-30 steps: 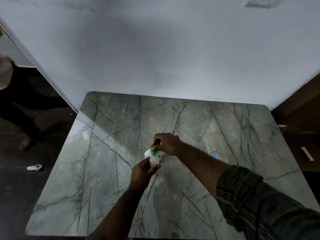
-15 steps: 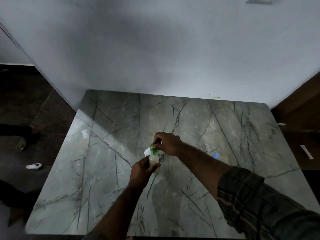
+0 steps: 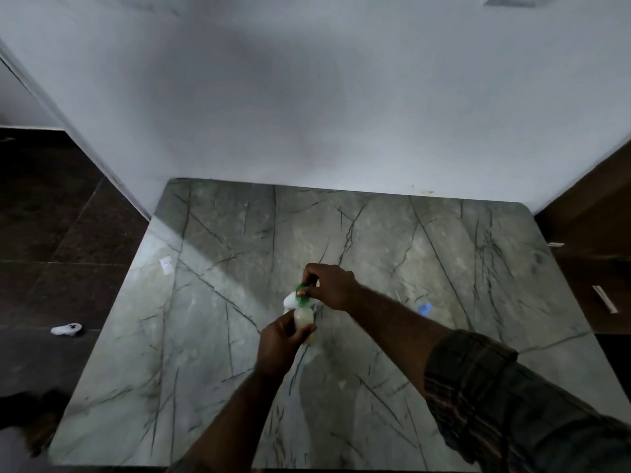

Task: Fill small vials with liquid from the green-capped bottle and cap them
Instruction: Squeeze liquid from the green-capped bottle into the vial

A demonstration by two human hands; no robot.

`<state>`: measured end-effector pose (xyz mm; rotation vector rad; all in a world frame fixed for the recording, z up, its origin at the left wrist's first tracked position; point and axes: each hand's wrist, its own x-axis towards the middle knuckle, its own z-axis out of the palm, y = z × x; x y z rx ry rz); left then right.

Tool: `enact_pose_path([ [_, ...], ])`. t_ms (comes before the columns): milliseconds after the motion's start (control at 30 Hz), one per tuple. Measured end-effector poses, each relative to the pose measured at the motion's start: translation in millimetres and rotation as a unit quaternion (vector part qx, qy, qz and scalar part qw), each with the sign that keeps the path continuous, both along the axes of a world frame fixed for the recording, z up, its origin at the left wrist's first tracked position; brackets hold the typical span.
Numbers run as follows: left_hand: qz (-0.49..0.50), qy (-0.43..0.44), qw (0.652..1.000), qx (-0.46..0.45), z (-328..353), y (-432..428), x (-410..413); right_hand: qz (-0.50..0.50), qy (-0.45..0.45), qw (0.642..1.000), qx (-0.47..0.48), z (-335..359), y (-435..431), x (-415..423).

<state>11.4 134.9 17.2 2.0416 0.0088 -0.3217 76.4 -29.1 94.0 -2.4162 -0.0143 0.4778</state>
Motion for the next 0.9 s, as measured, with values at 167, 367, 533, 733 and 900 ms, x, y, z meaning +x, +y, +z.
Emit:
enact_pose_path([
  [167,0.008,0.005,1.0,-0.005,-0.4,2.5,3.0,-0.013,-0.003,1.0,-0.011,5.9,2.6,2.7],
  [367,-0.005,-0.011,1.0,0.026,-3.0,3.9,4.2,-0.014,0.007,1.0,-0.008,1.7,2.1,-1.0],
  [533,-0.002,-0.013,1.0,0.017,-2.1,5.0,4.5,-0.01,0.01,1.0,-0.012,8.4,2.9,1.6],
  [733,-0.009,-0.017,0.999,0.028,-1.3,5.4,4.5,-0.016,0.014,1.0,-0.004,2.6,3.2,-2.2],
  [900,-0.005,-0.016,1.0,0.021,-0.1,4.2,3.6,-0.014,0.012,1.0,-0.011,7.6,3.8,-0.3],
])
